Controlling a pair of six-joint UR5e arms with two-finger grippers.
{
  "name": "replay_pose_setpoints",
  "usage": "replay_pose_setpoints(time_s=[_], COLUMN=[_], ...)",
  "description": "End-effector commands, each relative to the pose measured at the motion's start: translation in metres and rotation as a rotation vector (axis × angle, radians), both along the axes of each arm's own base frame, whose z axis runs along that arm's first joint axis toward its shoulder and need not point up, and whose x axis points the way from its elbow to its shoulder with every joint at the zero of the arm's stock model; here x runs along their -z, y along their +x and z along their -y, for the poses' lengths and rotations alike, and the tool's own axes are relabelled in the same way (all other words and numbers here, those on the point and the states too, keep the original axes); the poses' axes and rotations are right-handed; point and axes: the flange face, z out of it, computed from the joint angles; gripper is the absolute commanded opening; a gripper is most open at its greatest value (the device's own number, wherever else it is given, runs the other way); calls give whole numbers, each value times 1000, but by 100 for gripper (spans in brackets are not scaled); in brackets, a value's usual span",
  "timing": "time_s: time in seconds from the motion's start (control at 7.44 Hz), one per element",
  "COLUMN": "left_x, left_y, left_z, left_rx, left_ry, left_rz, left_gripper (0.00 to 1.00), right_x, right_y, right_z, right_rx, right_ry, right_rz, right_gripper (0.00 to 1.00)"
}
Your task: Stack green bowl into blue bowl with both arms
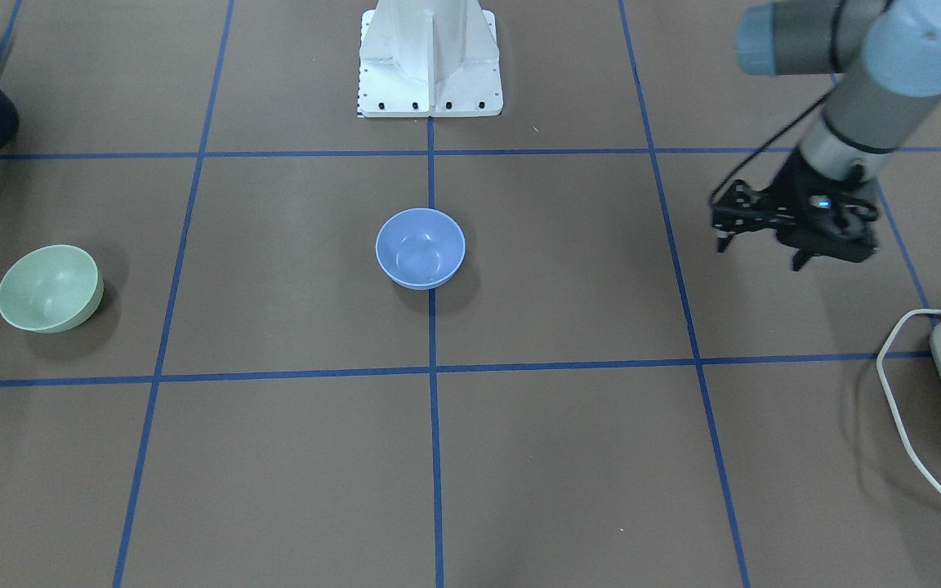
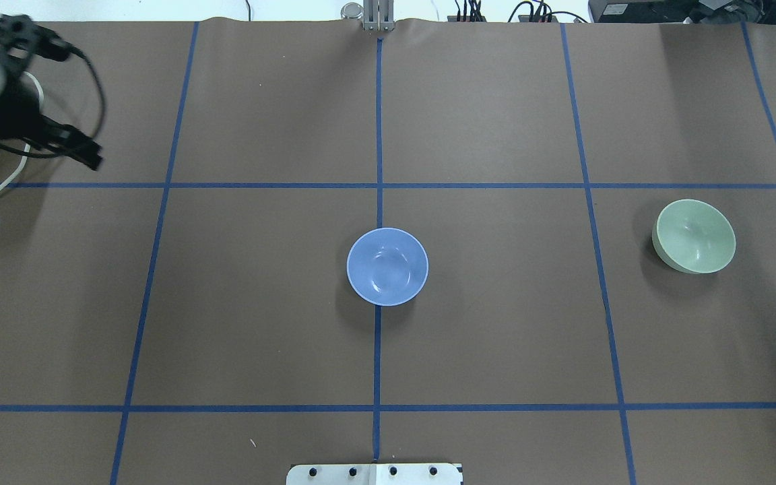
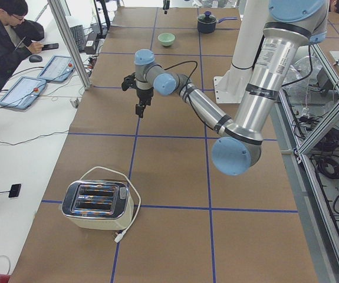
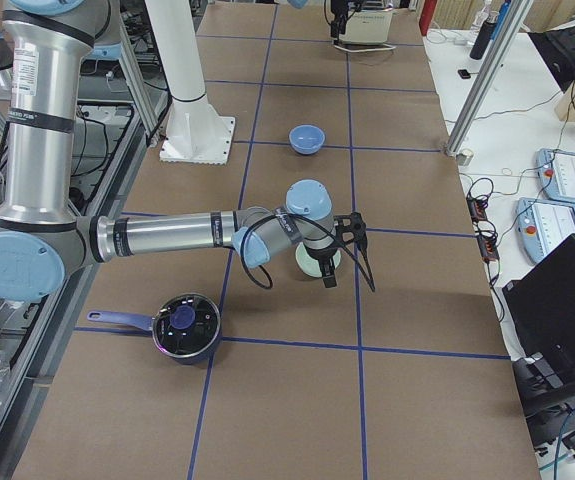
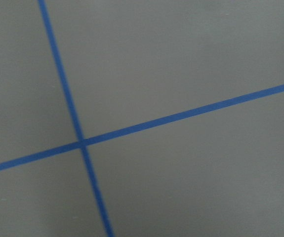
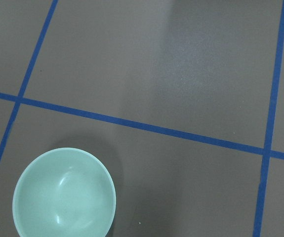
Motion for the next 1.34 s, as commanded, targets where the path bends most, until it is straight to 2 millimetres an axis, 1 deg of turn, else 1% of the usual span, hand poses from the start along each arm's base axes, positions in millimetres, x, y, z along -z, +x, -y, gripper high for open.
replay_pose_setpoints(time_s=[0.0, 0.13, 0.27, 0.4, 0.54, 0.67, 0.81, 0.94, 1.07, 1.21], left_x=[-105, -139, -183, -215, -225, -239, -240, -239, -240, -241], left_y=[-166, -201, -230, -272, -301, -303, -303, -303, -303, -303], left_z=[-16, -28, -43, -65, -77, -93, -93, -92, -94, -95], left_rx=[9, -35, -1, 55, 84, 82, 83, 83, 83, 83], left_ry=[30, 64, -12, -30, -46, -73, -76, -75, -74, -76], left_rz=[13, 41, 50, 63, 69, 72, 72, 74, 72, 72], left_gripper=[98, 98, 98, 98, 98, 98, 98, 98, 98, 98], right_x=[31, 63, 79, 80, 69, 58, 37, 6, -23, -33], right_y=[-45, -54, -66, -71, -73, -91, -118, -125, -128, -131], right_z=[0, 17, 16, 17, 17, 17, 21, 26, 28, 28], right_rx=[9, -10, 0, 7, 13, 44, 76, 77, 80, 89], right_ry=[-82, -98, -103, -110, -122, -119, -92, -56, -36, -33], right_rz=[-6, -61, -96, -101, -107, -131, -163, -153, -142, -140], right_gripper=[100, 100, 100, 100, 100, 100, 100, 99, 91, 78])
